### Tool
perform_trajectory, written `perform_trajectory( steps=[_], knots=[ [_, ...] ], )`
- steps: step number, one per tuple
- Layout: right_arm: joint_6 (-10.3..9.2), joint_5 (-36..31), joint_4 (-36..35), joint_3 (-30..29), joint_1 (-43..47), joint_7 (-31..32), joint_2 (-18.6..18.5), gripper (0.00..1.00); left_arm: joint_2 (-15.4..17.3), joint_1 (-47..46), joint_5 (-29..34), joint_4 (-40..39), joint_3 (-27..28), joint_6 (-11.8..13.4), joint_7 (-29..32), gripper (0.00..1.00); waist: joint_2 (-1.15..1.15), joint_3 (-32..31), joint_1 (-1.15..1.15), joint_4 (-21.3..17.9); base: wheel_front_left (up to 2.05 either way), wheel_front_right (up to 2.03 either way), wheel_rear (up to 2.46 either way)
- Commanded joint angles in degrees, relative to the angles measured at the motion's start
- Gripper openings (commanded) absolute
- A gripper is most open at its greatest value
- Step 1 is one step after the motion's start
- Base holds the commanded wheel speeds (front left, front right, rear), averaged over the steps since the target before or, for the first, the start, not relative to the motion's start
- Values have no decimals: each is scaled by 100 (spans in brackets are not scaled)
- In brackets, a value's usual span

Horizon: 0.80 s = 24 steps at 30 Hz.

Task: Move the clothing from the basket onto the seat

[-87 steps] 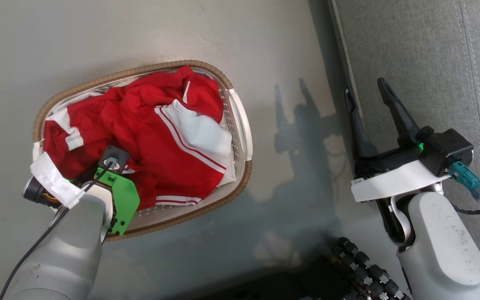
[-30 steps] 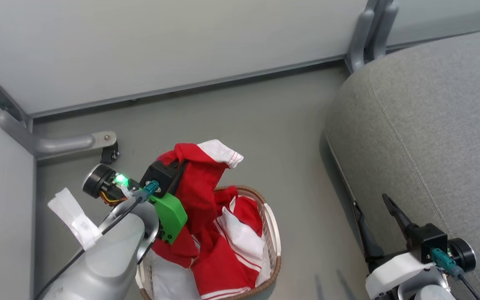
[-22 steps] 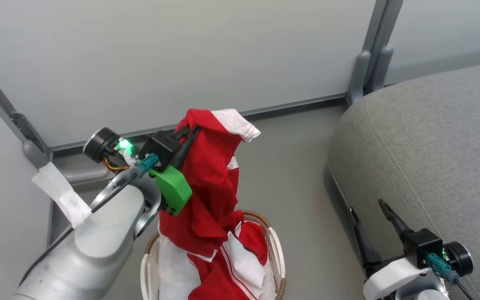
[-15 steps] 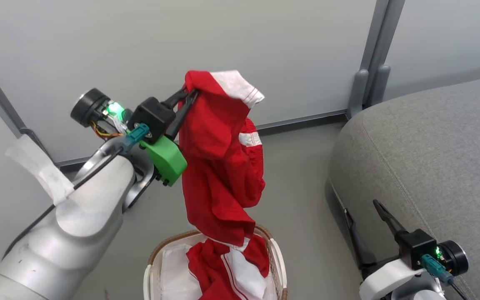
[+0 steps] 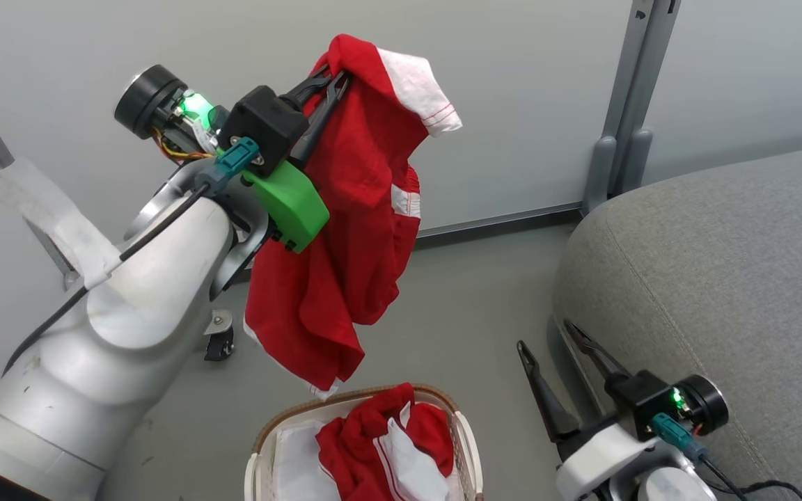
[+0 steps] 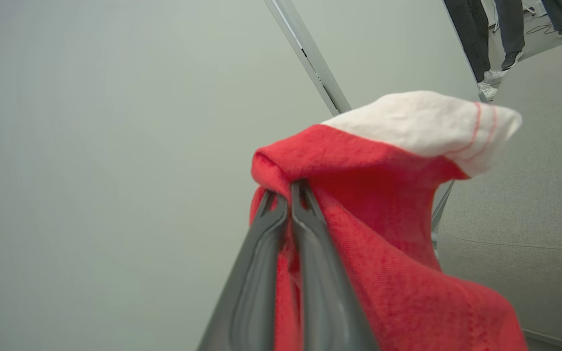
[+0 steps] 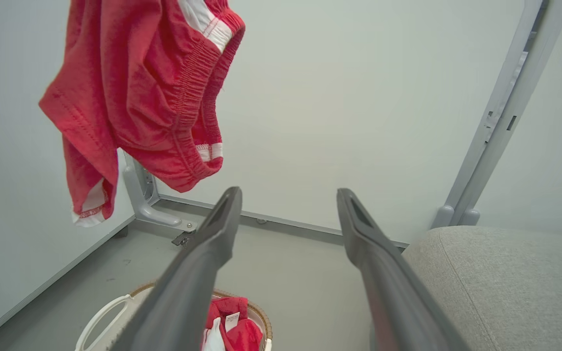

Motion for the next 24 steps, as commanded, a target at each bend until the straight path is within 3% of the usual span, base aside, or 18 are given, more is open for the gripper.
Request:
perform_trajectory(
  steps=[1, 10, 24],
  knots=[
    [-4, 55, -2, 99, -135, -28, -19, 100, -44, -127, -73, -8, -40, 16, 26, 0, 0, -14, 0, 23, 0, 0, 0],
    [-4, 151, 114, 830, -872, -28, -22, 100, -334, -431, -100, -15, -317, 14, 40, 0, 0, -41, 0, 179, 0, 0, 0],
    [-4, 424, 369, 1011, -1431, -28, -21, 100, -888, -705, -294, -275, -901, 13, 28, 0, 0, -45, 0, 431, 0, 0, 0]
  ],
)
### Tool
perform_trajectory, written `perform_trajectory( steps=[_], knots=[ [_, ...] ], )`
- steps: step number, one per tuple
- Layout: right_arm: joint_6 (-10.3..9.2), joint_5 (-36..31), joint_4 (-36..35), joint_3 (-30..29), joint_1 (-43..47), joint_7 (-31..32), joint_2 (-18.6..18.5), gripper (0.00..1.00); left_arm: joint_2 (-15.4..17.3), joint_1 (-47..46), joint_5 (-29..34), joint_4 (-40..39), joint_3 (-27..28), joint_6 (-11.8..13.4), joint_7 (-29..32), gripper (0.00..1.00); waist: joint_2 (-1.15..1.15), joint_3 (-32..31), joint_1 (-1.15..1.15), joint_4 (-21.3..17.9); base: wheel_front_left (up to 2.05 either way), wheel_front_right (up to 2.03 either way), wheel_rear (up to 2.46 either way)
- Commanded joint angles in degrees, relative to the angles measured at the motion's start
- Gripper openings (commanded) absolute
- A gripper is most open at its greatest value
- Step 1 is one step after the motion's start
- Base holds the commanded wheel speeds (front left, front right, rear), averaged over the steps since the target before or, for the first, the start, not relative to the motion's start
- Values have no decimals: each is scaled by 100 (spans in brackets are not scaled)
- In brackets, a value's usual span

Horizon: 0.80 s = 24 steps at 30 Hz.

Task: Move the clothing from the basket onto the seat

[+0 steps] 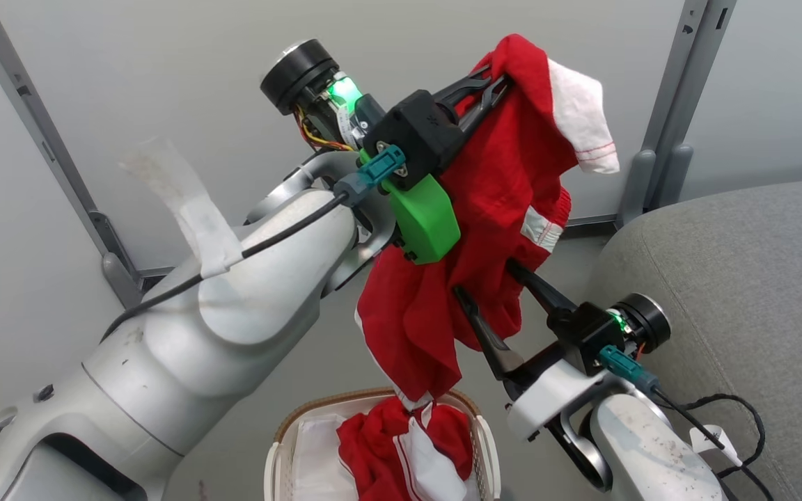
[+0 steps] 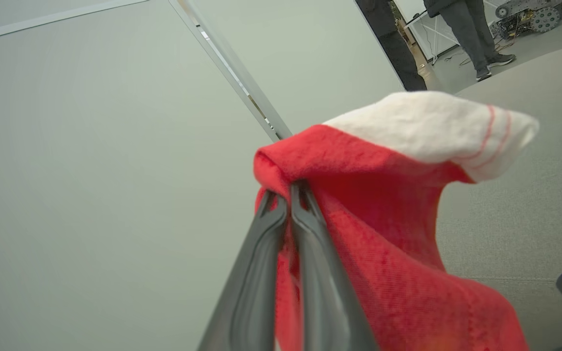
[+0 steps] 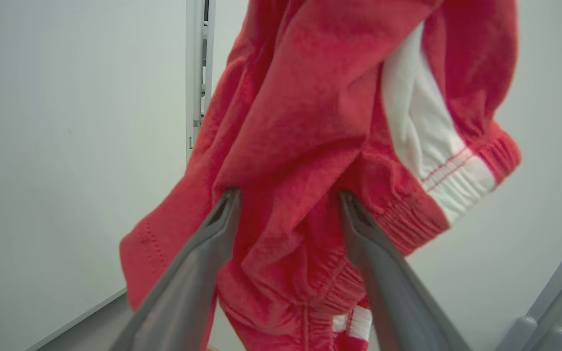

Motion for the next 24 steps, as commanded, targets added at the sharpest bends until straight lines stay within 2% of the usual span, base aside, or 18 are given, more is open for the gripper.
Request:
perform_trajectory(
  steps=[1, 11, 13, 15, 24],
  knots=[
    [-4, 57, -22, 20, -84, -28, -18, 100, -38, -99, -47, -37, -28, 13, 11, 0, 0, 2, 0, 12, 0, 0, 0],
    [-4, 136, 32, 54, -445, -28, -21, 100, -177, -116, -184, -182, -107, 15, 5, 0, 0, 22, 0, 66, 0, 0, 0],
    [-4, 96, 182, 59, -495, -28, -18, 45, -191, -113, -209, -190, -101, 22, 7, 0, 0, 27, 0, 83, 0, 0, 0],
    [-4, 77, 295, 71, -585, -28, -20, 0, -168, -79, -253, -176, -67, 55, -5, 0, 0, 38, 0, 93, 0, 0, 0],
    [-4, 73, 429, -122, -586, -28, -20, 0, 70, 251, -495, 109, 97, 172, -79, 0, 0, 127, 0, 40, 0, 0, 0]
  ],
)
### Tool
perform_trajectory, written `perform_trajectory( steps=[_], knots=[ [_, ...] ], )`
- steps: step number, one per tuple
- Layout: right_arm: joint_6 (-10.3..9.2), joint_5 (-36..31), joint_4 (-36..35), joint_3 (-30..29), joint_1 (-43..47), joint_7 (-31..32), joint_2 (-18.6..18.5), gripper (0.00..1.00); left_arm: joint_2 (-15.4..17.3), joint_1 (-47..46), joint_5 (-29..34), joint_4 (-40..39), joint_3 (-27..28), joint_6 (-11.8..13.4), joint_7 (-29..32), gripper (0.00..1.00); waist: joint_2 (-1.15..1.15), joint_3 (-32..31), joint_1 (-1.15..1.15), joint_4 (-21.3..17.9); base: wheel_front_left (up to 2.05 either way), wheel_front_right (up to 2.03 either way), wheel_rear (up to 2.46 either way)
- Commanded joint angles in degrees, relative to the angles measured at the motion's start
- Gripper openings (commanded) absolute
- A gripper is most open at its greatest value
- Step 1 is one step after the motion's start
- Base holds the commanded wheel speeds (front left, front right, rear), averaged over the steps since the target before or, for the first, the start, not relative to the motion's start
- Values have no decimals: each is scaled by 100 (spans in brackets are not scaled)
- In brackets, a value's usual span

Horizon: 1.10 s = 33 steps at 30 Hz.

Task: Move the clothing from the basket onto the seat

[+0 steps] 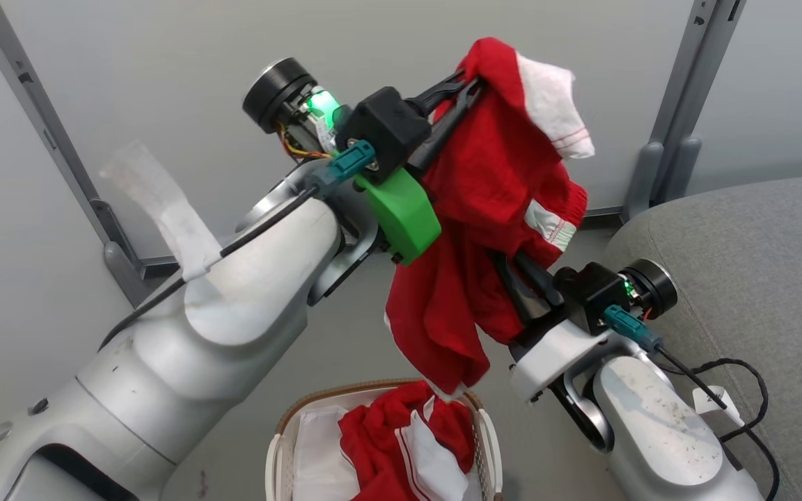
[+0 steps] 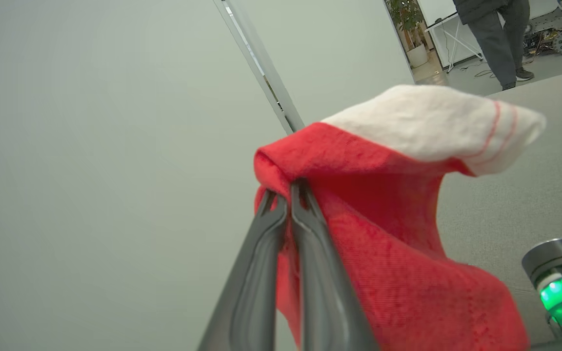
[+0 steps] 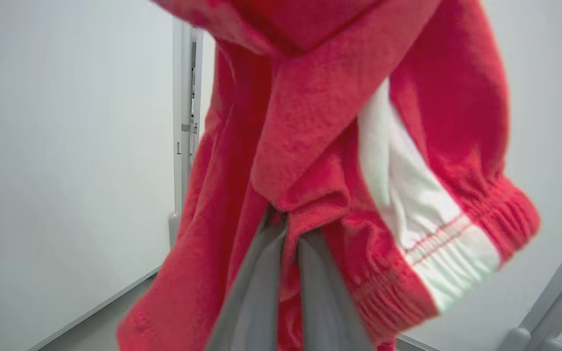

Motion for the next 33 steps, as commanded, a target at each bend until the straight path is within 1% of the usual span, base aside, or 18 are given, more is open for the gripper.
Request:
perform_trajectory(
  steps=[1, 2, 5, 6, 7, 8, 9, 14, 21, 25, 33],
  knots=[
    [-4, -35, -4, -44, 15, -28, -19, 0, 60, 139, -94, 67, 55, 47, -50, 0, 0, 27, 0, -32, 0, 0, 0],
    [-4, -55, -15, -115, 33, -28, -19, 0, 126, 261, -161, 175, 111, 80, -118, 0, 0, 51, 0, -59, 0, 0, 0],
    [-4, -75, -41, -216, 46, -28, -19, 0, 159, 481, -306, 338, 226, 135, -271, 0, 0, 88, 0, -96, 0, 0, 0],
    [-4, -111, -53, -295, 36, -28, -19, 0, 175, 643, -409, 446, 297, 162, -381, 20, 0, 113, 0, -120, 0, 0, 0],
    [-4, -123, -54, -340, 29, -28, -19, 0, 172, 762, -477, 498, 348, 178, -441, 47, 0, 125, 0, -130, 0, 0, 0],
    [-4, -138, -57, -378, 23, -28, -19, 0, 161, 854, -512, 533, 385, 184, -479, 87, 0, 134, 0, -137, 0, 0, 0],
    [-4, -159, -64, -433, 13, -28, -19, 0, 145, 971, -543, 572, 420, 197, -523, 100, 0, 145, 0, -144, 0, 0, 0],
    [-4, -278, -96, -677, -38, -28, -18, 0, 63, 1535, -644, 663, 588, 227, -639, 100, 0, 191, 0, -168, 0, 0, 0],
    [-4, -458, -169, -1044, -71, -28, -17, 0, -88, 2565, -410, 407, 1054, 257, -650, 100, 0, 245, 0, -193, 0, 0, 0],
    [-4, -562, -204, -1224, -26, -28, -18, 0, -240, 3173, -257, 391, 1286, 190, -652, 100, 0, 266, 0, -208, 0, 0, 0],
    [-4, -694, -248, -1463, 73, -28, -18, 0, -438, 3887, 71, 411, 1687, 58, -652, 100, 0, 289, 0, -246, 0, 0, 0]
  ],
)
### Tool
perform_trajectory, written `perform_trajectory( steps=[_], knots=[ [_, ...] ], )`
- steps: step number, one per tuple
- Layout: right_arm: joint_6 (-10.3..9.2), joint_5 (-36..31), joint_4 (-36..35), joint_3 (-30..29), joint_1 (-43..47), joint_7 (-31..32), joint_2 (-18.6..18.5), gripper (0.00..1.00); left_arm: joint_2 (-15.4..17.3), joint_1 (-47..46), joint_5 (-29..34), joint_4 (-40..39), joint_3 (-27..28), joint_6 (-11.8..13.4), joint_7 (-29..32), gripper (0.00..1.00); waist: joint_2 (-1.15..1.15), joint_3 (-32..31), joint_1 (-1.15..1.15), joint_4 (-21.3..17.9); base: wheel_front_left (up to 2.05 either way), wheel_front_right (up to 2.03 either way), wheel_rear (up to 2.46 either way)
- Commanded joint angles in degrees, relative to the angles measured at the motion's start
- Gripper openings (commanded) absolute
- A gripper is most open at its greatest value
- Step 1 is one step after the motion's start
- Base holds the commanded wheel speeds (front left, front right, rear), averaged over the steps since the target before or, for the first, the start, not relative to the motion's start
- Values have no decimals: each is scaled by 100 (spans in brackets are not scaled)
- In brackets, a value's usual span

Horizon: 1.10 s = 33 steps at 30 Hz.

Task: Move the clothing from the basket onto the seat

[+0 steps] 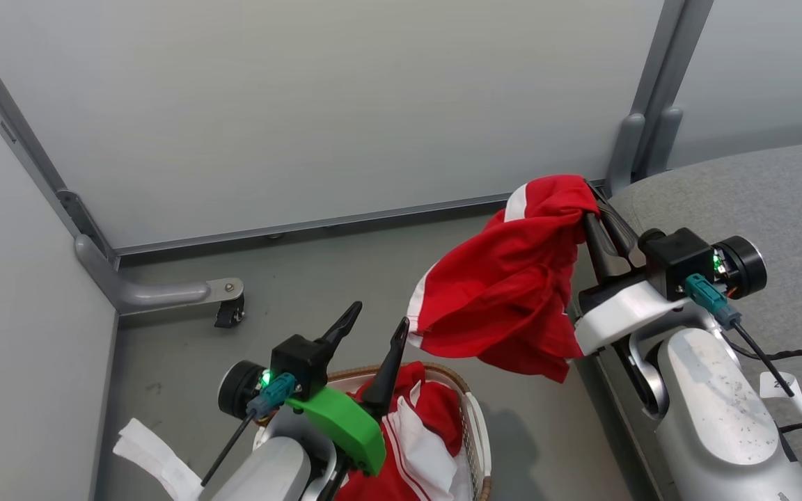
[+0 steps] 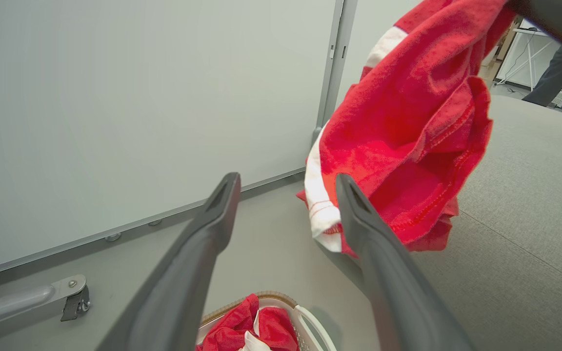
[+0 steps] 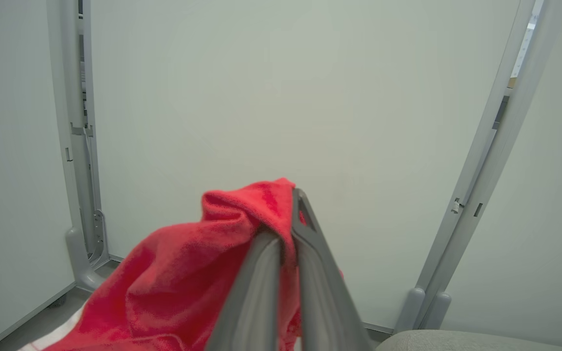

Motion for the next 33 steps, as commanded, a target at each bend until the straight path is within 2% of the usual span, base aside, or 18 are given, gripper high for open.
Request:
perform_trajectory(
  steps=[1, 6, 10, 25, 33],
  knots=[
    [-4, -54, -32, -39, 51, -28, -18, 0, -33, 127, 57, 11, 71, -43, -20, 100, 0, 4, 0, -5, 0, 0, 0],
    [-4, -104, -33, -128, 23, -28, -18, 0, -118, 329, 258, 11, 277, -98, -19, 100, 0, 29, 0, -70, 0, 0, 0],
    [-4, -188, -18, -159, -36, -28, -20, 0, -190, 437, 387, 4, 351, -137, -13, 100, 0, 59, 0, -272, 0, 0, 0],
    [-6, -581, 11, -371, -261, -28, -17, 0, -299, 478, 721, -162, 465, -220, -14, 100, 0, 332, 0, -1922, 0, 0, 0],
    [-5, -640, -11, -594, -238, -28, -14, 0, -298, 361, 706, -190, 336, -232, -14, 100, 0, 514, 0, -2451, 0, 0, 0]
  ],
)
